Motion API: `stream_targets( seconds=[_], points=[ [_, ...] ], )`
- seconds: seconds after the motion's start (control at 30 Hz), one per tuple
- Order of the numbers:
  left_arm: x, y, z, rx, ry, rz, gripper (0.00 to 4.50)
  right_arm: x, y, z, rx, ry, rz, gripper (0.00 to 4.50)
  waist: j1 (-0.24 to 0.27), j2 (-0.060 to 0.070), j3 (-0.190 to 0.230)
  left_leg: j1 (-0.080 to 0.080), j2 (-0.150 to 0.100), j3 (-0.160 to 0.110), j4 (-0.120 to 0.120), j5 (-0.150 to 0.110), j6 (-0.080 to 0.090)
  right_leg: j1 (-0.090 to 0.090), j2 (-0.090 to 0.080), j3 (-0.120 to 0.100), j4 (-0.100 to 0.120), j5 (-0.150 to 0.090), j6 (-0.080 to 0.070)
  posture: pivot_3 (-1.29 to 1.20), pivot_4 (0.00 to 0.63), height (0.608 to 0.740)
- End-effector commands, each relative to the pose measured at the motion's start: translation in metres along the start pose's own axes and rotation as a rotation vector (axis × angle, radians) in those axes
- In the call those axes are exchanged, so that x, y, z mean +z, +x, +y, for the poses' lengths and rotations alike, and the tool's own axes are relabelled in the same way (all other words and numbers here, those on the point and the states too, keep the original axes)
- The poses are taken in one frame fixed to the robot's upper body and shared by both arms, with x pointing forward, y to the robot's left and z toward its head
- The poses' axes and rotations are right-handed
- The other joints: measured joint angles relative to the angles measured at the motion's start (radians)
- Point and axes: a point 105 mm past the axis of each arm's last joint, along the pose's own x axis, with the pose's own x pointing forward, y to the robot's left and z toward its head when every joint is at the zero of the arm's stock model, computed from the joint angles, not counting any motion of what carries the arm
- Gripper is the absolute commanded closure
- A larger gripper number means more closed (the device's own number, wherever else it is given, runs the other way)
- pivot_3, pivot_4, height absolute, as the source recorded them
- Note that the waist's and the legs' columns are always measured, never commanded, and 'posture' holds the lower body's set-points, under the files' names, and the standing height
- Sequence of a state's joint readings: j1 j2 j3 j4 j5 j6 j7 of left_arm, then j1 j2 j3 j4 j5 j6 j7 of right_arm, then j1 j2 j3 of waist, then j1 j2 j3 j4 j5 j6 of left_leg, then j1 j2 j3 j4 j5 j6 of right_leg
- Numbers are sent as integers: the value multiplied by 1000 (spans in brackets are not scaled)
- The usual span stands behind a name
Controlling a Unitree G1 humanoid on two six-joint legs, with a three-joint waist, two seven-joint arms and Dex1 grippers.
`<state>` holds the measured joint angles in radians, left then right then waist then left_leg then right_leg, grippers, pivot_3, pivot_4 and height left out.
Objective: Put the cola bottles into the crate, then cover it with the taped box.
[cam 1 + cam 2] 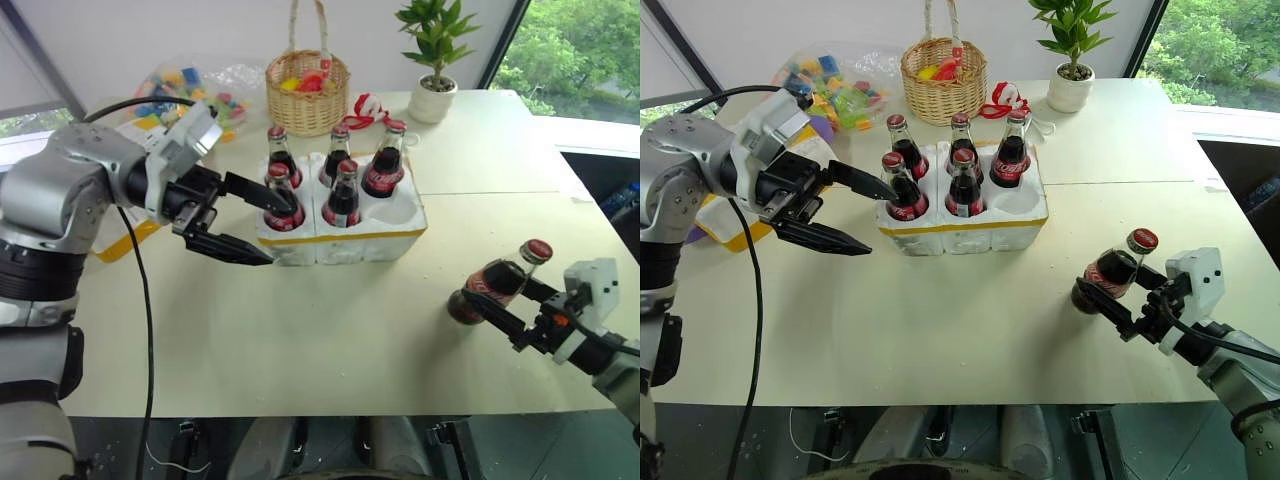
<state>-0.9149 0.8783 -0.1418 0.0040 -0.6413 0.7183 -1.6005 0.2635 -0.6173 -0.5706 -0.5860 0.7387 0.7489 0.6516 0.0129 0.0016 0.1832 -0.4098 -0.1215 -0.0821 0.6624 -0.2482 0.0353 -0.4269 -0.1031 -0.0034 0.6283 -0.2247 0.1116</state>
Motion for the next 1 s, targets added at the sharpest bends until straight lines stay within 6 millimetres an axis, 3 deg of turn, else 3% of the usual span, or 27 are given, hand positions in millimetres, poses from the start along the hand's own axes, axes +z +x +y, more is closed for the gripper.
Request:
stream_targets(
  seconds=[0.03,0.17,0.27,0.47,0.53,0.63,0.73,0.83,1.0],
  points=[
    [13,-2,-1,17,56,-8,8,2,4,0,1,-22,-13,258,0,0,0,0,0,0,0,0,0,0,0,0,0,0,0,0,150,732],
    [13,-2,0,22,56,-11,0,14,5,2,12,-27,-69,1680,0,0,0,0,0,0,0,0,0,0,0,0,0,1,2,0,150,732],
    [12,-3,2,38,54,-18,0,35,3,2,8,-67,-125,1682,0,0,0,0,0,0,0,0,0,0,0,0,0,1,3,0,150,732],
    [12,-4,6,91,48,-52,0,120,2,27,225,-122,-323,1682,-4,2,1,0,0,1,-1,0,0,-1,0,0,0,1,3,0,150,732],
    [13,-3,5,100,50,-58,0,148,10,29,266,-139,-375,1682,-6,1,2,-1,1,1,-1,0,0,-2,0,0,0,2,3,0,150,732],
    [12,-3,4,122,57,-57,0,170,30,27,289,-163,-387,1682,-4,0,2,-1,1,0,-1,0,0,-2,0,0,0,2,2,0,150,732],
    [12,-4,6,154,63,-60,0,176,54,26,300,-190,-348,1682,0,-1,3,-1,1,1,-1,0,0,-2,0,0,-1,2,2,0,150,732],
    [13,-8,9,222,70,-68,0,164,83,25,312,-210,-255,1682,1,-1,3,-4,0,0,-1,0,0,-4,0,0,-1,2,2,0,150,732],
    [8,-13,6,292,70,-49,0,143,111,26,339,-245,-170,1682,-4,-1,2,-16,-1,1,0,5,-7,-17,0,0,2,2,3,0,150,732]
  ],
)
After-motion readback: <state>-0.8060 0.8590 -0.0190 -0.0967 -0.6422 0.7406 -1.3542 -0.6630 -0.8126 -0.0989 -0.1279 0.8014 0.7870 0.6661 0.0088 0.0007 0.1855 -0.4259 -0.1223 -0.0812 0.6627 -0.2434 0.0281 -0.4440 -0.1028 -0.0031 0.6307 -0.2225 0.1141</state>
